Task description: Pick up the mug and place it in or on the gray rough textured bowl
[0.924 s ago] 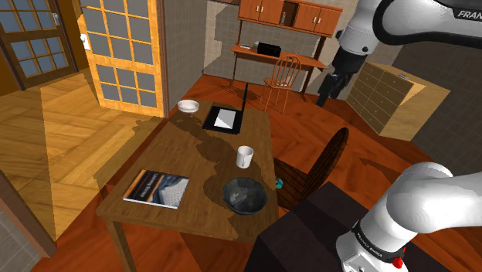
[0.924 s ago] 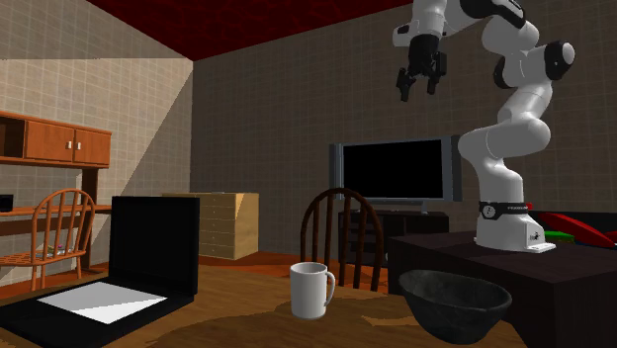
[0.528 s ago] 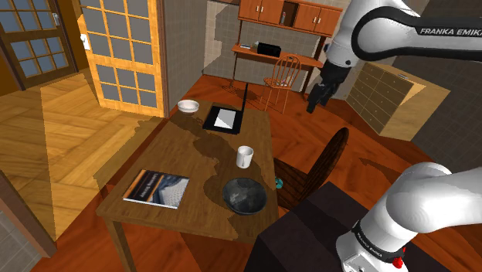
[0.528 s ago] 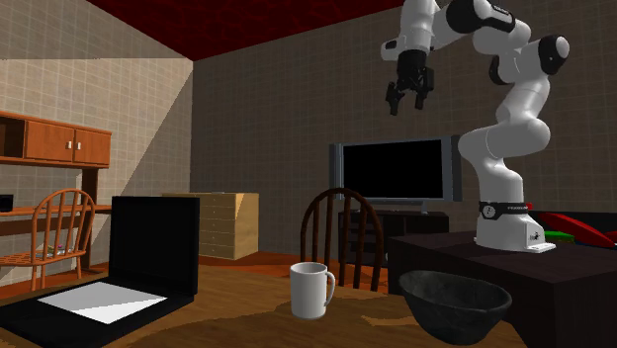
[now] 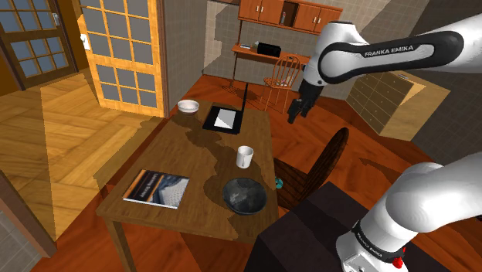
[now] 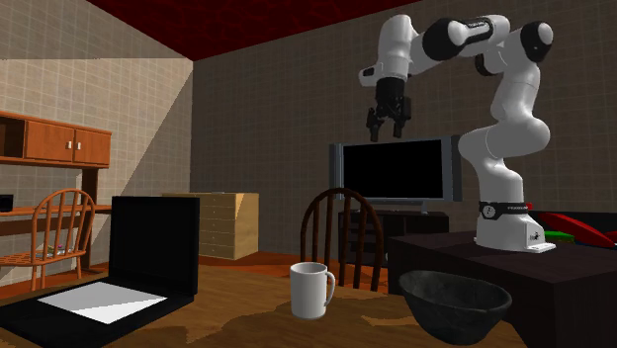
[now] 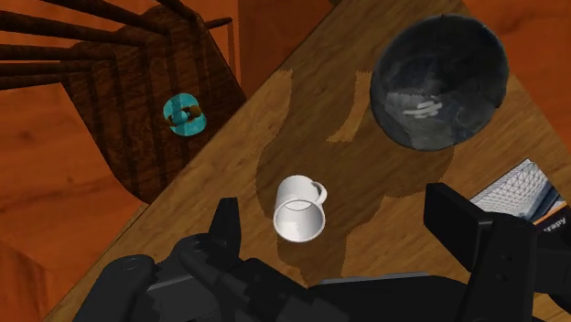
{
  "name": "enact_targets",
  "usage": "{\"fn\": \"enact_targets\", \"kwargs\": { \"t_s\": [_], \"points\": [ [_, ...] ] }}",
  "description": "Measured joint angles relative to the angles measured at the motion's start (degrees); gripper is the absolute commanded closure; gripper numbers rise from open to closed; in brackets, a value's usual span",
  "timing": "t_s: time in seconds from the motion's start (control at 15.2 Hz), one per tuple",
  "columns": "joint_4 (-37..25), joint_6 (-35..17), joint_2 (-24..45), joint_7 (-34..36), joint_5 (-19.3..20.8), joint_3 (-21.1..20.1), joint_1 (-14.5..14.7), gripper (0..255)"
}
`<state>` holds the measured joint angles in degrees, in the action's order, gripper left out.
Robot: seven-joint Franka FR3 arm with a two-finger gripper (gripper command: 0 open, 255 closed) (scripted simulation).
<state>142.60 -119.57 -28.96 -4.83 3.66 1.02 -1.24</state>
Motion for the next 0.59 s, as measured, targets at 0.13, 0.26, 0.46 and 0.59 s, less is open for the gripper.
{"fn": "enact_targets", "kwargs": {
  "t_s": [0.13,0.26,0.46,0.59],
  "points": [
    [-0.4,-3.7,4.2,-0.6,-0.2,0.7,-0.1,0],
    [-0.6,-7.5,8.2,-1.2,-0.6,1.3,-0.2,0],
    [-2.4,-12.5,15.2,-1.9,-1.5,1.8,0.0,0],
    [-3.4,-15.9,19.7,-3.0,-2.2,2.5,-0.2,0]
  ]
}}
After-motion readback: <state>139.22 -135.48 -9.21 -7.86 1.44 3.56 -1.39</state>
